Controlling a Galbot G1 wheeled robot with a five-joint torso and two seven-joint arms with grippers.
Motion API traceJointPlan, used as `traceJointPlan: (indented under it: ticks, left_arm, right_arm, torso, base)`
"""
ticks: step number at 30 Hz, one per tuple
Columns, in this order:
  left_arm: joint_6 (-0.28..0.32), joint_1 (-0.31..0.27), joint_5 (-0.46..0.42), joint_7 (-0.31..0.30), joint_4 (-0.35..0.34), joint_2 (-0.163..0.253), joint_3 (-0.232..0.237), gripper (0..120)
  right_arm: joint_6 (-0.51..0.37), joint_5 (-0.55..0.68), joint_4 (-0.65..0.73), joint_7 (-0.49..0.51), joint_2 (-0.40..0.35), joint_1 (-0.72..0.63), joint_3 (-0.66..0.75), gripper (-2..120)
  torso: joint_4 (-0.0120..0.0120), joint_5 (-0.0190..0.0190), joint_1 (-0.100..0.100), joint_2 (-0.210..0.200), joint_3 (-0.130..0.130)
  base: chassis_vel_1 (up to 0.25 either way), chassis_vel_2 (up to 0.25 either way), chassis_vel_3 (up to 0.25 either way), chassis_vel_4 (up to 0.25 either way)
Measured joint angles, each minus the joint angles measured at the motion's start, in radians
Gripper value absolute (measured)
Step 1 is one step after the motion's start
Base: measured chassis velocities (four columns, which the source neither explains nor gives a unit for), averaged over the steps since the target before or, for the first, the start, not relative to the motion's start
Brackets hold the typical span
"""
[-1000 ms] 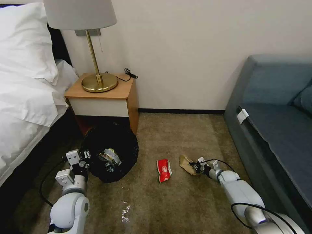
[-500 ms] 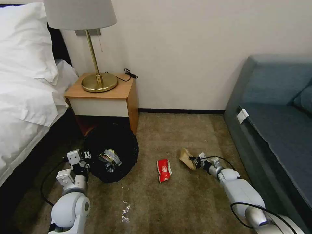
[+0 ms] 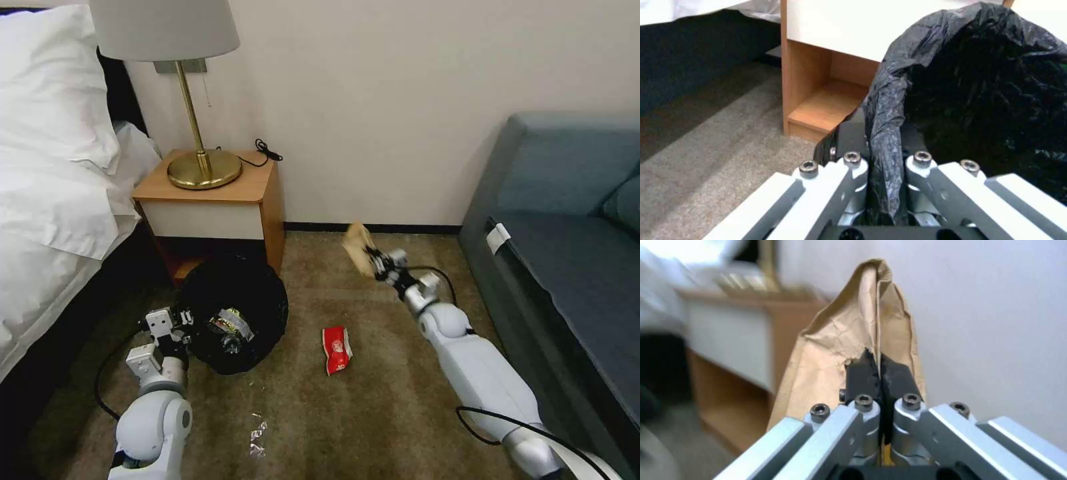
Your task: Pick up the trash bin, then pick up the garbage on the floor and place it into the trash bin.
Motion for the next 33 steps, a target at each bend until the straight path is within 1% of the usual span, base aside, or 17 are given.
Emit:
traceJointPlan:
  ticks: [2,4,5,6,7,9,11,12,17,24,28,33]
  left_arm:
    - [-0.001,-0.001,0.001,-0.001,0.001,-0.001,0.001,4]
    - [-0.001,-0.001,0.001,-0.001,0.001,-0.001,0.001,4]
    - [-0.002,-0.001,0.001,-0.001,0.001,-0.001,0.001,4]
    - [-0.002,-0.001,0.001,-0.001,0.001,-0.001,0.001,4]
    - [-0.002,-0.001,0.001,-0.001,0.001,-0.001,0.001,4]
    - [-0.003,-0.001,0.000,-0.001,0.001,-0.001,0.000,4]
    - [-0.005,0.003,0.000,0.000,0.001,-0.002,-0.001,4]
    - [-0.005,0.003,0.000,0.000,0.001,-0.002,-0.001,4]
    - [-0.006,0.003,0.001,0.000,0.001,-0.004,0.002,4]
    - [-0.006,0.001,0.006,0.000,-0.002,-0.009,0.014,4]
    - [-0.006,0.002,0.006,-0.001,-0.003,-0.010,0.017,4]
    - [-0.006,0.003,0.008,-0.009,-0.006,-0.014,0.022,4]
  right_arm:
    - [-0.019,0.029,0.131,0.076,-0.001,0.020,-0.098,0]
    - [-0.024,0.035,0.153,0.095,-0.001,0.025,-0.124,0]
    - [-0.034,0.044,0.194,0.137,-0.001,0.036,-0.177,0]
    - [-0.034,0.044,0.194,0.137,-0.001,0.036,-0.177,0]
    - [-0.040,0.050,0.230,0.180,0.001,0.049,-0.231,0]
    - [-0.043,0.053,0.243,0.197,0.003,0.054,-0.253,0]
    - [-0.066,0.060,0.302,0.249,0.011,0.065,-0.340,0]
    - [-0.066,0.060,0.302,0.249,0.011,0.065,-0.340,0]
    - [-0.083,0.063,0.358,0.281,0.010,0.065,-0.438,0]
    - [-0.089,0.060,0.378,0.285,0.017,0.051,-0.494,0]
    - [-0.089,0.057,0.377,0.284,0.023,0.047,-0.506,0]
    - [-0.083,0.041,0.332,0.279,0.026,0.023,-0.521,0]
  torso:
    - [0.0000,-0.0002,0.000,0.000,0.000]
    - [0.0001,0.0000,0.000,0.000,0.000]
    - [-0.0001,0.0001,0.000,0.000,0.000]
    - [-0.0001,0.0001,0.000,0.000,0.000]
    - [0.0000,0.0000,0.000,0.000,0.000]
    - [0.0000,-0.0001,0.000,0.000,0.000]
    - [0.0001,0.0000,0.000,0.000,0.000]
    - [0.0001,0.0000,0.000,0.000,0.000]
    - [0.0000,0.0001,0.000,0.000,0.000]
    - [-0.0001,0.0002,0.000,0.000,0.000]
    - [0.0000,0.0002,0.000,0.000,0.000]
    - [-0.0001,0.0002,0.000,0.000,0.000]
  base:
    - [0.000,0.000,0.000,0.000]
    - [0.000,0.000,0.000,0.000]
    - [0.000,0.000,0.000,0.000]
    - [0.000,0.000,0.000,0.000]
    - [0.000,0.000,0.000,0.000]
    - [0.000,0.000,0.000,0.000]
    - [0.000,0.000,0.000,0.000]
    - [0.000,0.000,0.000,0.000]
    - [0.000,0.000,0.000,0.000]
    - [0.000,0.000,0.000,0.000]
    - [0.000,0.000,0.000,0.000]
    - [0.000,0.000,0.000,0.000]
